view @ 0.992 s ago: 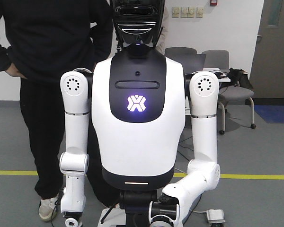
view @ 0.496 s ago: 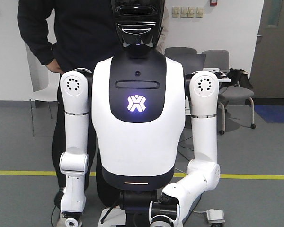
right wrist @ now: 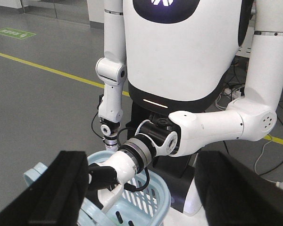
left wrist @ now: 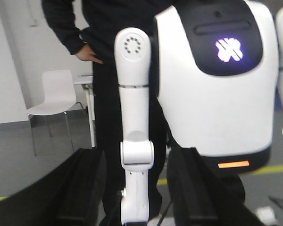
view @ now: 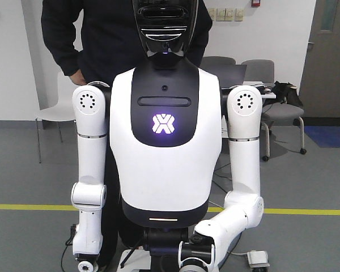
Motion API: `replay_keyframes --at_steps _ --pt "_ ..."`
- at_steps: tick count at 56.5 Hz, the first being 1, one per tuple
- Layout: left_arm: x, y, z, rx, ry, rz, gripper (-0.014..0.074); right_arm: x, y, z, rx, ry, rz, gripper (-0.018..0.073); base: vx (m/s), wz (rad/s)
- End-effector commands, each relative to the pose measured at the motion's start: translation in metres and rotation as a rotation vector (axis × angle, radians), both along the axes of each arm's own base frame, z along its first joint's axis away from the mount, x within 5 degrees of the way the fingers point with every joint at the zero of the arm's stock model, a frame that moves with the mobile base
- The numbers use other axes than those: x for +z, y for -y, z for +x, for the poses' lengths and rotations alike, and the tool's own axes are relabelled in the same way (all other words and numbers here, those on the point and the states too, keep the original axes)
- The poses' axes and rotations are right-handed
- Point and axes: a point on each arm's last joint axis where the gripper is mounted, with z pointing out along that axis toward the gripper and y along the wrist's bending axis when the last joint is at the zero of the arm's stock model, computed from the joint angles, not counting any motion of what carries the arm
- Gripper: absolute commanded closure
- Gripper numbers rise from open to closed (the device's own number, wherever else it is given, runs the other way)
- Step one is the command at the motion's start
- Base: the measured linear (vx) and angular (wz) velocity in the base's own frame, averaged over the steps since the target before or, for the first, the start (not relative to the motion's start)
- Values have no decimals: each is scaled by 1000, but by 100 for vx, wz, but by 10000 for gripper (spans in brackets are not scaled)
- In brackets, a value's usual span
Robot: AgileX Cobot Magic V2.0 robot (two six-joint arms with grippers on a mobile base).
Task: Pick snacks and fruit into basket
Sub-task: 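Lower the corn snack box into the basket and open the left gripper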
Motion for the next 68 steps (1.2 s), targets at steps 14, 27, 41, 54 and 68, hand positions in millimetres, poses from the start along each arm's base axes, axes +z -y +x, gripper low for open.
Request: replay_keyframes --at_steps 14,27,41,54,68 --pt "22 11 -2 -143 139 -152 185 13 2 2 -36 63 32 29 0 0" --pt "12 50 -1 -476 29 -139 185 13 2 2 -35 63 32 29 0 0" --pt "-14 65 9 -563 -213 -67 185 13 2 2 -35 63 32 29 0 0" --pt "-14 32 12 -354 -239 -71 185 13 2 2 -35 63 32 29 0 0" --pt "-15 -2 -12 -117 -276 -69 185 13 2 2 -35 63 32 29 0 0"
